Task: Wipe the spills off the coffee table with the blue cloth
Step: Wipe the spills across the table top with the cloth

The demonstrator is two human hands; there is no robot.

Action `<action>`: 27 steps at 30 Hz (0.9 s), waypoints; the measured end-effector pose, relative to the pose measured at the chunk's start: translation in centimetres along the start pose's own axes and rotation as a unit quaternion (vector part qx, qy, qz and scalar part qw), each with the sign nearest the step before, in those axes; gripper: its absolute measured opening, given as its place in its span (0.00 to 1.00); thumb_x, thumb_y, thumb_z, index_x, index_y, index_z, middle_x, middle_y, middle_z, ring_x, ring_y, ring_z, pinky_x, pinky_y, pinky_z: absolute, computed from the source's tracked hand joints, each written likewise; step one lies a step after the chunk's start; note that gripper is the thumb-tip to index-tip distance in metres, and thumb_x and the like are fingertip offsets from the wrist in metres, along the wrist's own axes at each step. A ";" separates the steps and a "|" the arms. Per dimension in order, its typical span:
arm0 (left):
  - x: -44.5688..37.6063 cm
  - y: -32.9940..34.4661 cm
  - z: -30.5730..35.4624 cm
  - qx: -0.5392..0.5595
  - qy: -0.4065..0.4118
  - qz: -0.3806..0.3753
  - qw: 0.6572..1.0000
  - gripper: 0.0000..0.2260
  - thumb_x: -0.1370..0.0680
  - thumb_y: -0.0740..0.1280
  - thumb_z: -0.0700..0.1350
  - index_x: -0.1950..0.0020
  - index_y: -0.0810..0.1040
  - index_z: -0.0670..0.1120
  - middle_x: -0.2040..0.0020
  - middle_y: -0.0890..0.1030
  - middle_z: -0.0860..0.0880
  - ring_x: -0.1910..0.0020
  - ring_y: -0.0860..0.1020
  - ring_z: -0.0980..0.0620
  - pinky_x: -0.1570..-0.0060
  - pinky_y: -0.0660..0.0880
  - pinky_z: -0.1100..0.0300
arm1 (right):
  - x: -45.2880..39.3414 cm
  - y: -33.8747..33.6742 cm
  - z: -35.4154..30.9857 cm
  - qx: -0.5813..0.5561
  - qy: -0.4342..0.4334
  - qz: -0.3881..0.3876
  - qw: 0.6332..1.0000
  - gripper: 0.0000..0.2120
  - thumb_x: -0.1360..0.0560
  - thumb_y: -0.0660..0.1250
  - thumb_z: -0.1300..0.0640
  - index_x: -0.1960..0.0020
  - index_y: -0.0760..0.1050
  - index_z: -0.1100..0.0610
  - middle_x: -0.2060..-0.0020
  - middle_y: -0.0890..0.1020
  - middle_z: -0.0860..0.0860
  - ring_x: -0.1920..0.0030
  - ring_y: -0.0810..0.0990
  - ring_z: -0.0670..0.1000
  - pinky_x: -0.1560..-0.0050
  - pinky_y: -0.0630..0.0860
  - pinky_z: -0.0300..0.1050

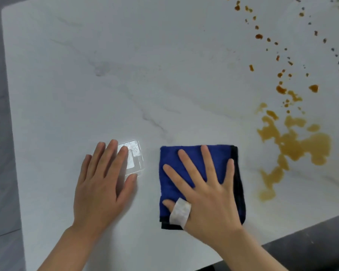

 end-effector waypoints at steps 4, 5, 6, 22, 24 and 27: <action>0.0 0.1 -0.1 -0.008 0.010 -0.007 1.000 0.27 0.24 0.53 0.56 0.29 0.67 0.45 0.27 0.64 0.46 0.26 0.59 0.47 0.28 0.53 0.50 | 4.7 1.4 -1.7 -0.017 -0.004 -0.002 1.000 0.36 0.32 0.55 0.29 0.28 0.61 0.43 0.27 0.63 0.53 0.28 0.56 0.68 0.39 0.54 0.78; 0.0 0.0 -0.1 -0.006 0.009 -0.007 1.000 0.27 0.24 0.53 0.56 0.29 0.67 0.45 0.27 0.64 0.46 0.26 0.59 0.47 0.28 0.53 0.49 | 5.6 1.8 -2.6 -0.012 -0.020 -0.005 1.000 0.36 0.32 0.55 0.28 0.28 0.61 0.43 0.28 0.64 0.53 0.29 0.57 0.68 0.40 0.55 0.78; -0.1 0.0 -0.1 -0.003 0.007 -0.008 1.000 0.27 0.24 0.54 0.56 0.29 0.67 0.45 0.27 0.64 0.46 0.26 0.59 0.47 0.28 0.54 0.48 | 6.2 2.1 -3.5 -0.008 -0.032 -0.009 0.999 0.36 0.32 0.53 0.27 0.29 0.61 0.43 0.29 0.64 0.53 0.29 0.57 0.68 0.41 0.56 0.78; 0.0 0.2 0.0 0.016 -0.008 -0.022 1.000 0.27 0.24 0.53 0.57 0.28 0.66 0.47 0.26 0.62 0.49 0.25 0.56 0.50 0.27 0.47 0.56 | 4.2 0.4 3.7 -0.007 0.092 0.003 0.996 0.34 0.30 0.52 0.30 0.28 0.60 0.43 0.26 0.61 0.52 0.27 0.55 0.65 0.37 0.54 0.77; 0.0 0.1 0.1 0.017 -0.007 -0.020 1.000 0.27 0.24 0.53 0.58 0.28 0.66 0.47 0.26 0.62 0.49 0.25 0.56 0.50 0.27 0.47 0.55 | 6.3 0.9 2.4 -0.024 0.086 0.002 0.996 0.37 0.33 0.55 0.29 0.28 0.61 0.43 0.27 0.63 0.53 0.27 0.56 0.66 0.37 0.53 0.77; 0.1 0.1 0.0 0.016 -0.009 -0.027 0.999 0.28 0.24 0.52 0.58 0.28 0.66 0.47 0.26 0.60 0.50 0.25 0.55 0.51 0.27 0.46 0.55 | 6.5 1.3 0.6 -0.014 0.057 -0.008 0.998 0.37 0.35 0.55 0.28 0.30 0.63 0.43 0.28 0.64 0.53 0.29 0.57 0.67 0.39 0.53 0.77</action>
Point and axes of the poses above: each hand's wrist, its own x-axis away from the middle knuckle, its own y-axis out of the palm, z = x × y, the point moved 5 cm from there along -x, towards the middle knuckle
